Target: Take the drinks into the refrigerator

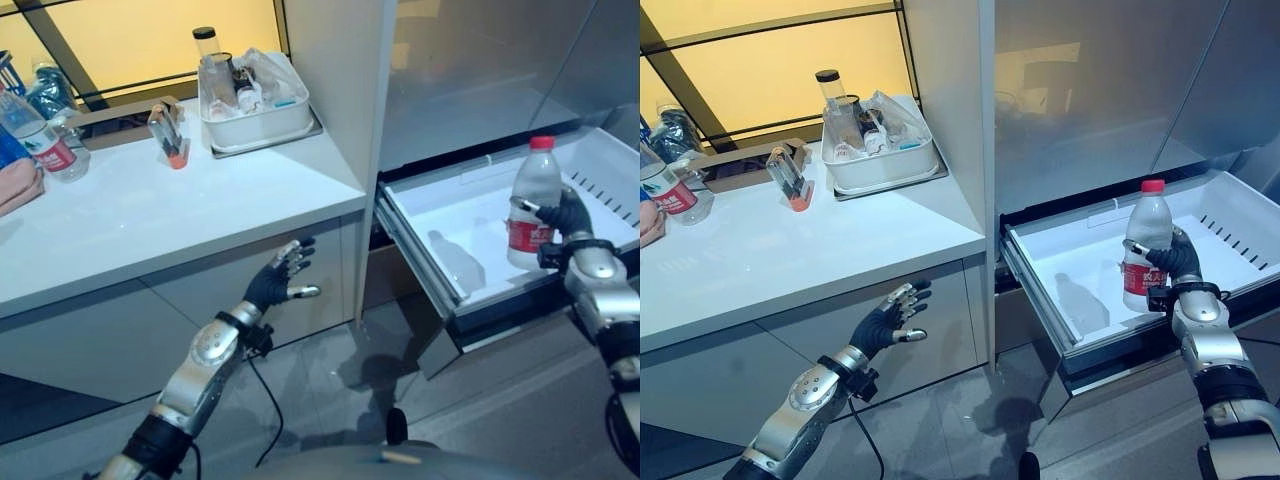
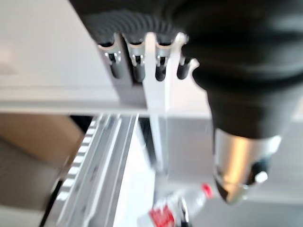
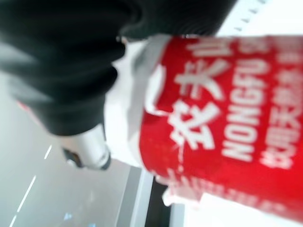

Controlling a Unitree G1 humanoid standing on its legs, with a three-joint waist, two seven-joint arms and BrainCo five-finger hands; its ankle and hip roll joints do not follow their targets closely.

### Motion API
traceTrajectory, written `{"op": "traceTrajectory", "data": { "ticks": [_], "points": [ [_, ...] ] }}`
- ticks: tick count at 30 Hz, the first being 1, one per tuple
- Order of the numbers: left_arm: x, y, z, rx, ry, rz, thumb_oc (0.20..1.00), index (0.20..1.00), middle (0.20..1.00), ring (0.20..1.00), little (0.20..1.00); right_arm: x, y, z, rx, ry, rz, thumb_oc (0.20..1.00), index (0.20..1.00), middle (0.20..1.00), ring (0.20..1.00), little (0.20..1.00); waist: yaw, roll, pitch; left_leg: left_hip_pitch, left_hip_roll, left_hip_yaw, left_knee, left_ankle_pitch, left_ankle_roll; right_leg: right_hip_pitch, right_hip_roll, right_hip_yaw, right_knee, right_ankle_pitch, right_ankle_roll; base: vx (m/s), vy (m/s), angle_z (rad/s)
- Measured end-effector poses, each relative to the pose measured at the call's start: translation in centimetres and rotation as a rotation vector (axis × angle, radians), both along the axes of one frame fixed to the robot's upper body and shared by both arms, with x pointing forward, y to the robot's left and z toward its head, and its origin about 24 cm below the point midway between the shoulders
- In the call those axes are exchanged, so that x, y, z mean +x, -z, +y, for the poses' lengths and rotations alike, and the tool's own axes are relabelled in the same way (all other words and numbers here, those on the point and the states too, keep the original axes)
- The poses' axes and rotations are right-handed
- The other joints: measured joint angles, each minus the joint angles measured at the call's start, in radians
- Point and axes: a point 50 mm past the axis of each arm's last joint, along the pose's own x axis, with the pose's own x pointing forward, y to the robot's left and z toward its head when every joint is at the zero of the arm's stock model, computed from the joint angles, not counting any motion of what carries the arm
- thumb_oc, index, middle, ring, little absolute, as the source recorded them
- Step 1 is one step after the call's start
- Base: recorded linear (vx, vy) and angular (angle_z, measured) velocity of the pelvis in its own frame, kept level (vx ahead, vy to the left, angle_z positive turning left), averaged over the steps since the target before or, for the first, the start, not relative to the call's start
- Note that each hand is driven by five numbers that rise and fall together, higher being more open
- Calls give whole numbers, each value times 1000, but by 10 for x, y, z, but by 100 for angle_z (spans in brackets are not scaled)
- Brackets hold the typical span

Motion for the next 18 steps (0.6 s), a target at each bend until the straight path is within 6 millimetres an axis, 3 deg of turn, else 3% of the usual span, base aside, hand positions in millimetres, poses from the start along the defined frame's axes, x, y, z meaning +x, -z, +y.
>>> {"op": "traceTrajectory", "data": {
  "ticks": [5, 9, 13, 18],
  "points": [
    [-6, -1, -14, 13, 109, -2, 1000, 1000, 1000, 1000, 1000, 18, 4, -4, -174, 37, 187, 200, 200, 200, 200, 200, 7, -2, 8, -4, -3, 2, 0, 0, 0, -9, 0, 9, 0, 2, 3, -24, 6, -4],
    [-5, -6, -20, 3, 144, -20, 1000, 1000, 1000, 1000, 1000, 19, 16, -6, -374, 28, 359, 200, 200, 200, 200, 200, 34, -1, 17, -24, -4, 1, 0, 1, 1, -28, -2, 8, 0, 9, -2, -64, -7, -1],
    [-4, -13, -25, -3, 167, -50, 1000, 1000, 1000, 1000, 1000, 27, 19, 6, -792, -99, 551, 200, 200, 200, 200, 200, 51, -2, 22, -54, -6, -3, 2, 5, 1, -55, -5, -1, 0, 13, -1, -53, -9, 7],
    [-1, -19, -30, -3, 191, -76, 1000, 1000, 1000, 1000, 1000, 25, 57, 29, -963, -238, 719, 200, 200, 200, 200, 200, 80, -11, 61, -88, -10, -24, 9, 9, 1, -70, -14, -26, 1, 12, 0, -87, -5, 17]
  ]
}}
